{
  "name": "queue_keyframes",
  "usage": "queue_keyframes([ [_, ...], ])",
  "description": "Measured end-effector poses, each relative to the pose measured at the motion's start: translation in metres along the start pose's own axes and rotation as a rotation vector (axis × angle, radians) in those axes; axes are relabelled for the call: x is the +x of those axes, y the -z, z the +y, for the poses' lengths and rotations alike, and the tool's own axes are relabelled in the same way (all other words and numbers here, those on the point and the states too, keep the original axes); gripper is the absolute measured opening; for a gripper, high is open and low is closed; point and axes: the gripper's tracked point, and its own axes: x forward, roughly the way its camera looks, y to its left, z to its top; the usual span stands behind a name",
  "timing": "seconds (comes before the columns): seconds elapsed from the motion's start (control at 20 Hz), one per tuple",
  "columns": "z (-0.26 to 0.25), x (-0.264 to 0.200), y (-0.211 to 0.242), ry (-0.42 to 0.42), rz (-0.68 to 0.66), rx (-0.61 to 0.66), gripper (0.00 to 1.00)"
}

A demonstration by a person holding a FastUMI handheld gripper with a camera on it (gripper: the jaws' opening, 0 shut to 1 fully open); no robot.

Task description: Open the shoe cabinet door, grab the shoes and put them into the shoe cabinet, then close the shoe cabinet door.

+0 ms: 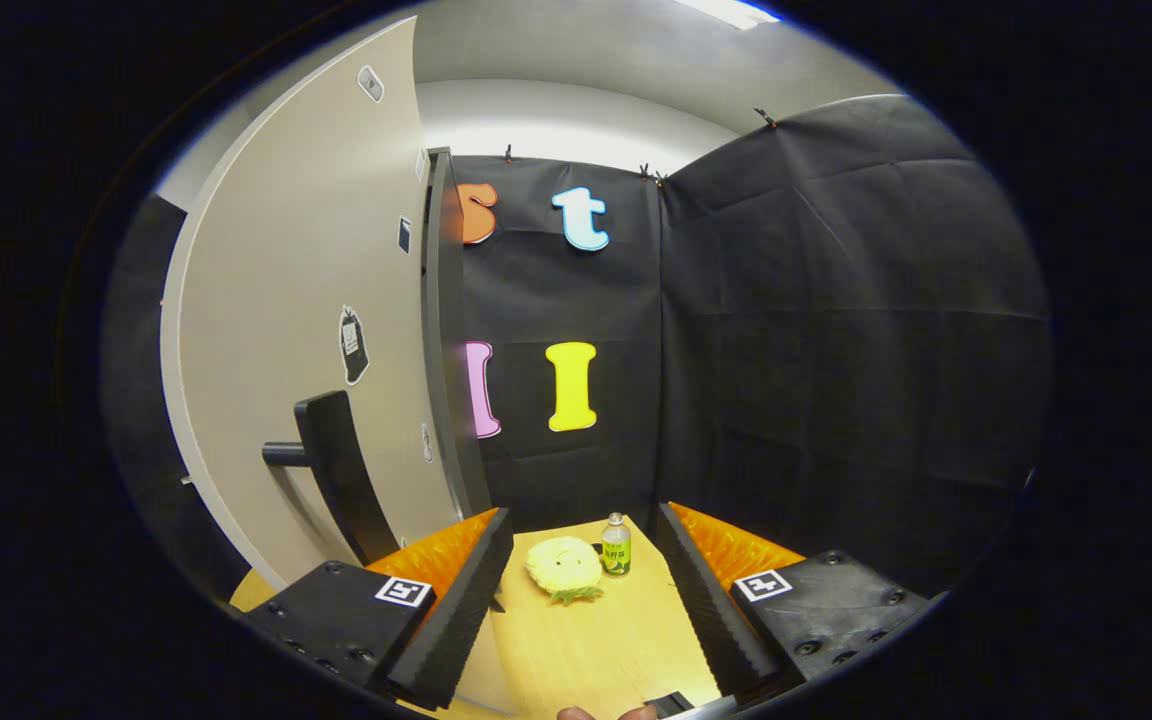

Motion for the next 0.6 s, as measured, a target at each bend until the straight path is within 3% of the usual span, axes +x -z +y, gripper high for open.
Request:
queue_keyframes([
  [0.15, 0.012, -0.005, 0.003, -0.011, 0.006, -0.001, 0.97],
  [0.6, 0.120, -0.030, 0.014, -0.112, 0.026, -0.013, 0.97],
])
